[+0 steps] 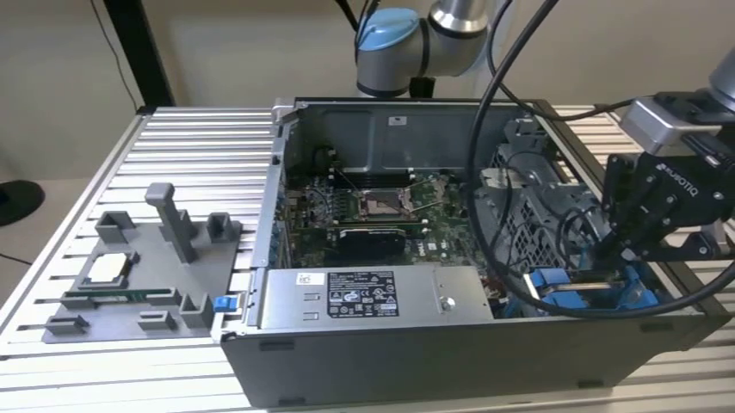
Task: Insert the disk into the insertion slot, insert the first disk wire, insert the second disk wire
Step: 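Insert the first disk wire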
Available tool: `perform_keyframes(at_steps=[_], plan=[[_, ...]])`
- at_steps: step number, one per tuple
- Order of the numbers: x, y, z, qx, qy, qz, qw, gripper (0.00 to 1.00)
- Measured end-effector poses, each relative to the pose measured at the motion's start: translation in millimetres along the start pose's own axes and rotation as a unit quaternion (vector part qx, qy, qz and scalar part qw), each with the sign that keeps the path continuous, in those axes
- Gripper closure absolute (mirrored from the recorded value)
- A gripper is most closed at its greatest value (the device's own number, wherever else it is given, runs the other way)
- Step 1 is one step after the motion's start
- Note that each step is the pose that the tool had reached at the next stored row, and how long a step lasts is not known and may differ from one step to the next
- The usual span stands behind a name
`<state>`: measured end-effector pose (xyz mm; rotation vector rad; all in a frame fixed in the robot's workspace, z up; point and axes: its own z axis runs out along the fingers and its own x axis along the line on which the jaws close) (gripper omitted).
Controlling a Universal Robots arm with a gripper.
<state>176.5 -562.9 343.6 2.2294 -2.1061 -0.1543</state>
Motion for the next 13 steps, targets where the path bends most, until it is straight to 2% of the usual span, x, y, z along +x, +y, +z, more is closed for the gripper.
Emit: perform_keyframes(at_steps=[7,8,9,12,13], plan=[[2.7,4.7,0.4,0.0010,-0.0002,0.003,1.0000,1.00],[2.9,4.8,0.4,0.0028,-0.0002,0.003,1.0000,1.00],[2.9,4.9,0.4,0.0066,-0.0001,0.003,1.0000,1.00],[3.1,5.0,0.5,0.0209,0.0007,0.003,0.9998,1.00],[3.1,5.2,0.5,0.0218,0.0007,0.003,0.9998,1.00]])
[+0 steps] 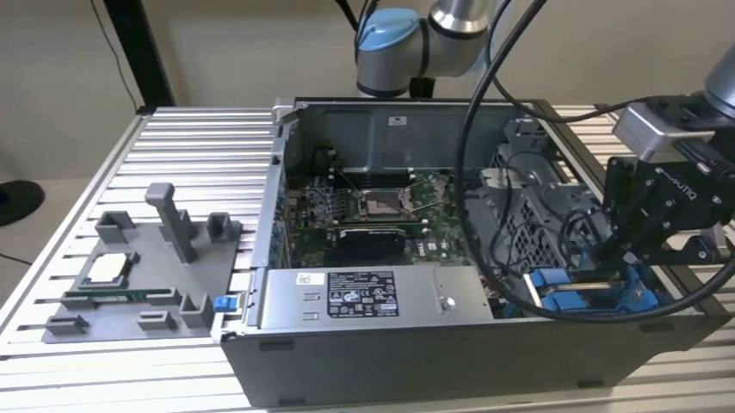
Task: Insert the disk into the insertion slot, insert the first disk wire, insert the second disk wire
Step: 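Insert the first disk wire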
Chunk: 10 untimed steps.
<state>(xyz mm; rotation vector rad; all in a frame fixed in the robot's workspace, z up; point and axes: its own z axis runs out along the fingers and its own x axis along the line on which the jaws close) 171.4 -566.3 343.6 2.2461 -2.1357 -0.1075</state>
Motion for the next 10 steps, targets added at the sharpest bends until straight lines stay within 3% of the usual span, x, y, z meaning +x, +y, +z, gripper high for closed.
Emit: perform_keyframes(at_steps=[6,10], plan=[[-0.2,2.4,0.2,0.0002,-0.0004,0.007,1.0000,1.00],[-0.3,2.8,0.6,0.0006,-0.0017,0.025,0.9997,1.00]])
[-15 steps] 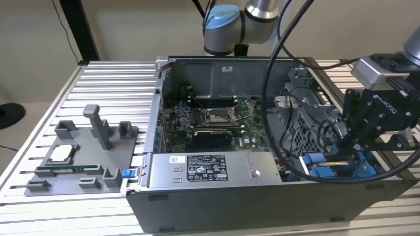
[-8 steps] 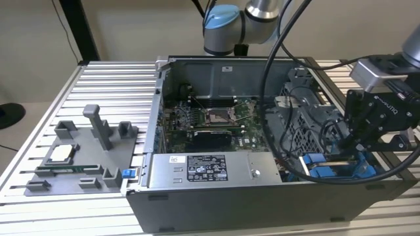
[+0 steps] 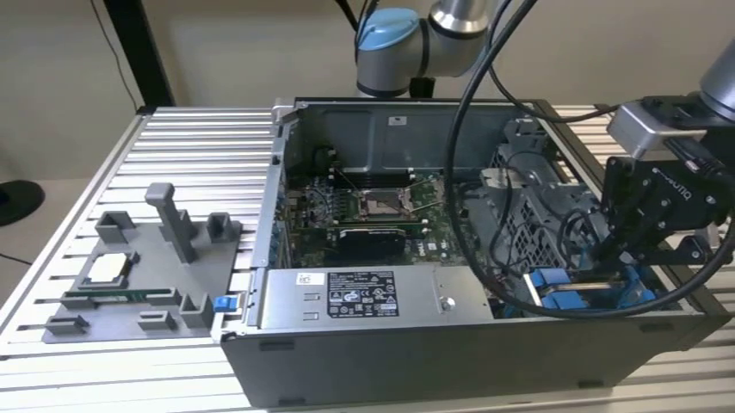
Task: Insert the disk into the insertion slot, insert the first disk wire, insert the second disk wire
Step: 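Insert the first disk wire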
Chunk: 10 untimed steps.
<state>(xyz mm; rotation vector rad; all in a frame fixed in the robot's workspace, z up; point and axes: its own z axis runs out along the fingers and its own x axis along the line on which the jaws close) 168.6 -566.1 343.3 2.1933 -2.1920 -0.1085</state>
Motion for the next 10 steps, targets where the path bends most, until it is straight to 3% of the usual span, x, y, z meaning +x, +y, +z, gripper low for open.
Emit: perform_keyframes(at_steps=[10], plan=[[0.9,0.0,0.3,0.0003,-0.0011,0.013,0.9999,1.00]])
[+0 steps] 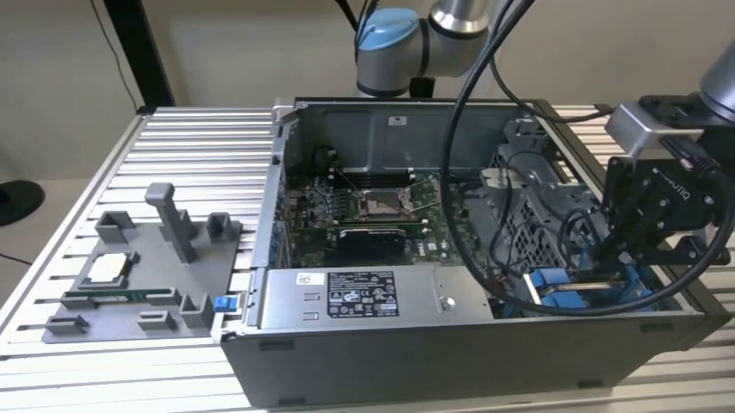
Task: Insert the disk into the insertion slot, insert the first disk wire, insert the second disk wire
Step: 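Insert the first disk wire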
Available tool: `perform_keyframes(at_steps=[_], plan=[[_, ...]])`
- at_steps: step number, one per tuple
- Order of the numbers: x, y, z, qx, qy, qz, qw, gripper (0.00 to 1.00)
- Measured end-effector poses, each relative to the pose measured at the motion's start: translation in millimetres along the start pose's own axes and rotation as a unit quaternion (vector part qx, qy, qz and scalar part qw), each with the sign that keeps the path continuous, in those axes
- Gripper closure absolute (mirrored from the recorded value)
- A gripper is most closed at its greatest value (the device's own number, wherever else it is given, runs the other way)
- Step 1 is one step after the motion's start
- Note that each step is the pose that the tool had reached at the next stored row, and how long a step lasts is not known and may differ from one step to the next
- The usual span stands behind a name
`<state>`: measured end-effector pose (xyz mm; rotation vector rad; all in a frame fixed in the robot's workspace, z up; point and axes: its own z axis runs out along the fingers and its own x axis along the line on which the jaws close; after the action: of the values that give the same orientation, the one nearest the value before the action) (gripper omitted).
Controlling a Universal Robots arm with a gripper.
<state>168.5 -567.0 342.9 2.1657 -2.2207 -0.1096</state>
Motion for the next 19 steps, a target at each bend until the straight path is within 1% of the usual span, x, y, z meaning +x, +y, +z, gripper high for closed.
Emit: perform_keyframes(at_steps=[3,19], plan=[[1.4,0.0,-0.1,0.0001,-0.0001,0.002,1.0000,1.00],[0.8,-2.6,1.3,0.0002,-0.0004,0.005,1.0000,1.00]])
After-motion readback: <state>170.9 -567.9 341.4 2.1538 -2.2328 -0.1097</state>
